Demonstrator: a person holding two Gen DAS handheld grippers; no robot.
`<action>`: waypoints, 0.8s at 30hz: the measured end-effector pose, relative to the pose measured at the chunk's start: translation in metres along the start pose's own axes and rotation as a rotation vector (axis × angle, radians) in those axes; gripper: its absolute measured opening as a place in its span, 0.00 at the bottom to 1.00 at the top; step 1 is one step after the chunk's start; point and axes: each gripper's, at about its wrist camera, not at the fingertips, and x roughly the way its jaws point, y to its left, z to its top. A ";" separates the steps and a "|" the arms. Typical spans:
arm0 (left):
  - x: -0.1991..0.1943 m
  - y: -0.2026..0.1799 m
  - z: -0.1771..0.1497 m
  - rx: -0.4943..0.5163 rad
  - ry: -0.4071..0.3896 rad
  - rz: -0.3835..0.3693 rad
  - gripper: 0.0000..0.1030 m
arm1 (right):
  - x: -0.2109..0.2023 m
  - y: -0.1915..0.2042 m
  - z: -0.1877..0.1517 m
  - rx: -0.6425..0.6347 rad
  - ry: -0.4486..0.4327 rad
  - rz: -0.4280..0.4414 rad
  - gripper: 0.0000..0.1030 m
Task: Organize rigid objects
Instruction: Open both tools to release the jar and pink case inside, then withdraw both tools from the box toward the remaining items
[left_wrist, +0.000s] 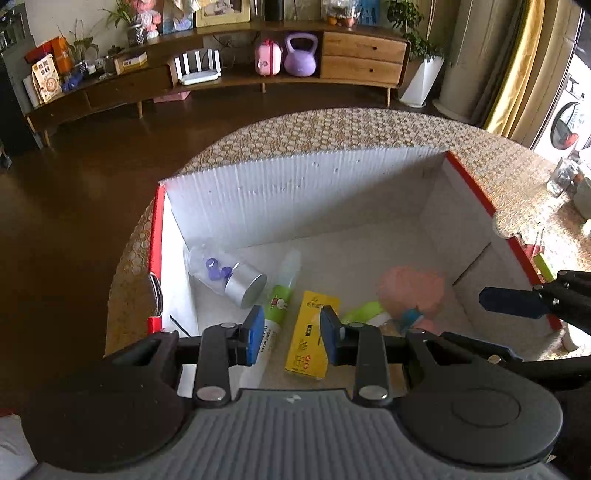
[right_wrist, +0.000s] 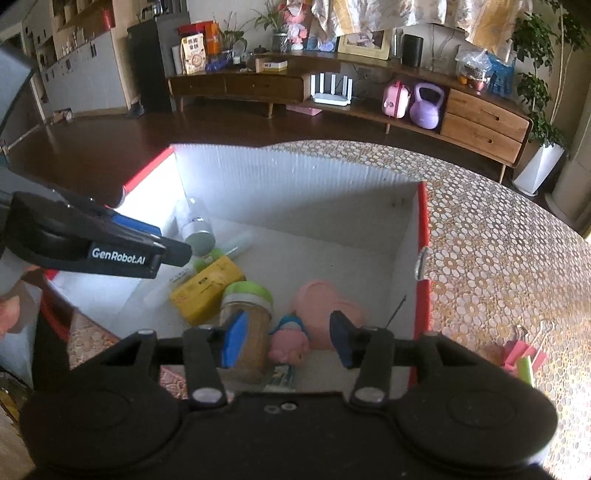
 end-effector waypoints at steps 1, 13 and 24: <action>-0.004 -0.002 0.000 -0.001 -0.006 0.002 0.31 | -0.004 -0.001 0.000 0.005 -0.006 0.002 0.50; -0.039 -0.020 -0.006 0.020 -0.063 0.001 0.31 | -0.047 -0.007 -0.010 0.017 -0.071 0.024 0.63; -0.071 -0.049 -0.013 0.028 -0.110 -0.041 0.31 | -0.093 -0.014 -0.023 0.019 -0.126 0.062 0.68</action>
